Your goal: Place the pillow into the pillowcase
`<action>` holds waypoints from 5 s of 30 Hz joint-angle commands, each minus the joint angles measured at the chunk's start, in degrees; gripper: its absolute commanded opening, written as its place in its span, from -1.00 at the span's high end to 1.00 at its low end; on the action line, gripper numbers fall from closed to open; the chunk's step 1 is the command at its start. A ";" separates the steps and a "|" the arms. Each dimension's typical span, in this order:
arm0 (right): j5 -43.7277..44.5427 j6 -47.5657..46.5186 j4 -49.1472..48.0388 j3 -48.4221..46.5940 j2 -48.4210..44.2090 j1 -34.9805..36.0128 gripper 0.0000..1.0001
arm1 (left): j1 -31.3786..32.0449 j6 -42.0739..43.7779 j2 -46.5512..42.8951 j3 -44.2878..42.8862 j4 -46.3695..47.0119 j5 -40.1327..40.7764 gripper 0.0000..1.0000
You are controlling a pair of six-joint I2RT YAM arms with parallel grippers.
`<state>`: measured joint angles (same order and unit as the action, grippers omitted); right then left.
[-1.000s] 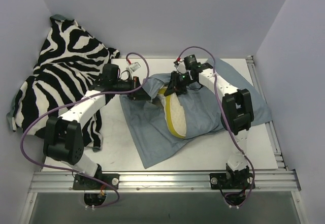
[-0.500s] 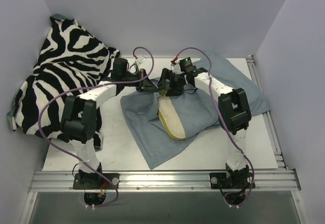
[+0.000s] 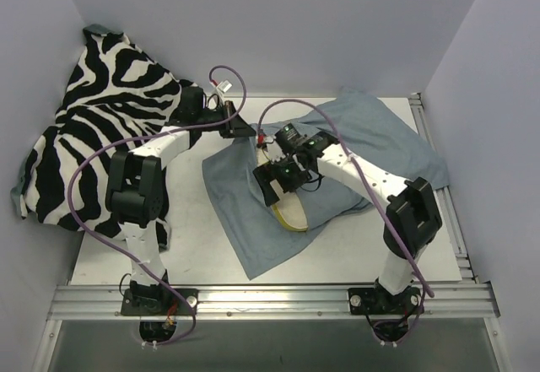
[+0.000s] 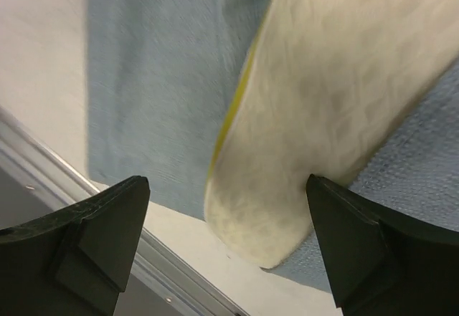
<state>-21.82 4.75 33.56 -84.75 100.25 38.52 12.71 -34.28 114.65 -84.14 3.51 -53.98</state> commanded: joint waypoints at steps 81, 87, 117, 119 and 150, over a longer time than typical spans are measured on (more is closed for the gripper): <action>-15.38 46.22 -42.01 8.46 19.02 -18.14 1.00 | 8.12 43.83 -13.58 5.92 -47.43 2.77 1.00; -2.19 48.24 -37.71 6.09 24.38 -14.01 1.00 | 7.24 52.46 -13.14 -2.33 -60.19 -12.63 1.00; 5.72 10.13 -1.41 5.57 -1.19 -6.35 -0.05 | 1.18 29.54 -22.44 0.36 -34.19 13.10 -0.51; 10.54 7.30 0.97 4.78 -1.19 -6.27 -0.01 | 1.00 29.01 -25.51 5.62 -32.26 13.72 -0.51; -8.47 -4.31 5.29 10.92 -23.16 -12.51 1.00 | 13.99 25.86 -27.83 20.16 -6.36 8.09 -0.35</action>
<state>-21.65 1.43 35.94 -77.10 73.97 26.28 21.43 -3.66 84.20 -63.35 -17.32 -39.90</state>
